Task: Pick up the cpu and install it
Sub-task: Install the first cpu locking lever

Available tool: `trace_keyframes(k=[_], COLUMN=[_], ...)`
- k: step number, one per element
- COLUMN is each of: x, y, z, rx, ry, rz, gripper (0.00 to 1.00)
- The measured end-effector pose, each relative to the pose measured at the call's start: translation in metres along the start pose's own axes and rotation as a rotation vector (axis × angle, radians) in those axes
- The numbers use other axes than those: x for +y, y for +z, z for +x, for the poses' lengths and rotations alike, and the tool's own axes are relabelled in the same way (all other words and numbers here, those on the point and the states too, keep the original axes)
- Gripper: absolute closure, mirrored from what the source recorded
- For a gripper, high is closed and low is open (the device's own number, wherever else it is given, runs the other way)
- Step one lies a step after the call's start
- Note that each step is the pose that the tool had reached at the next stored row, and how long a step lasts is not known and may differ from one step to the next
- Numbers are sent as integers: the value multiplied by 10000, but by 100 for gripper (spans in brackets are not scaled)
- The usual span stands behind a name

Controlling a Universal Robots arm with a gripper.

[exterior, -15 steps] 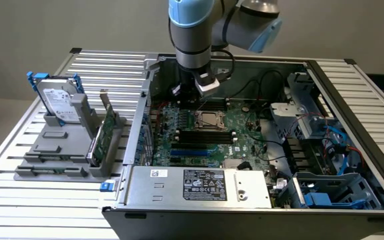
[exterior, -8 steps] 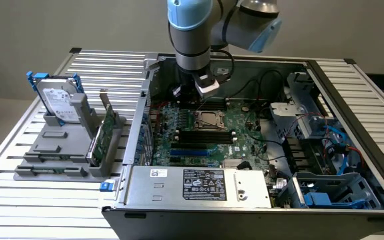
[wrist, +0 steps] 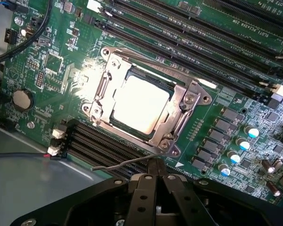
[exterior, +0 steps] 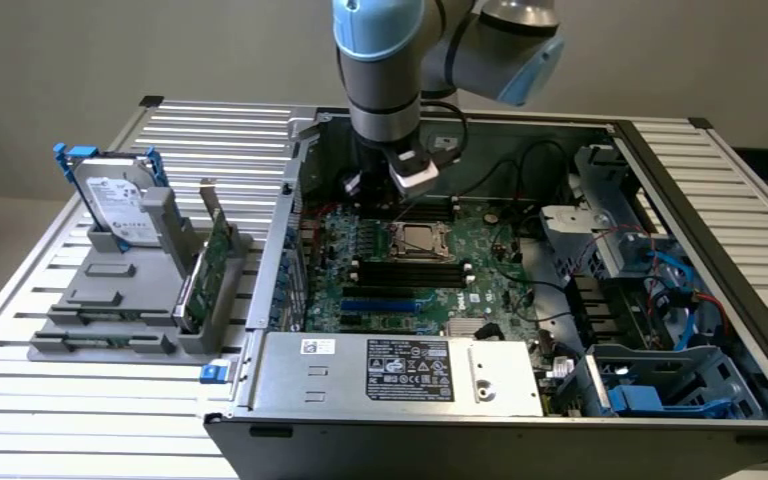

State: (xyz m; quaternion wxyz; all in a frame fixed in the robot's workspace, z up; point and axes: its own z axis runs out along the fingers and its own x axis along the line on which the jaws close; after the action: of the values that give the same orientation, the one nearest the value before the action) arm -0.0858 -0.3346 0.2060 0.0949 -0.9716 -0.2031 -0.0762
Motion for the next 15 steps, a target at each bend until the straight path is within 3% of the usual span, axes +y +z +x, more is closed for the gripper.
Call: trace_keyframes(k=[2,15], x=[19,-10], y=[-11,-18], z=[-10,-31], rx=[-24,10], ry=[-1,-25], rz=[-32,-8], gripper=[89,89])
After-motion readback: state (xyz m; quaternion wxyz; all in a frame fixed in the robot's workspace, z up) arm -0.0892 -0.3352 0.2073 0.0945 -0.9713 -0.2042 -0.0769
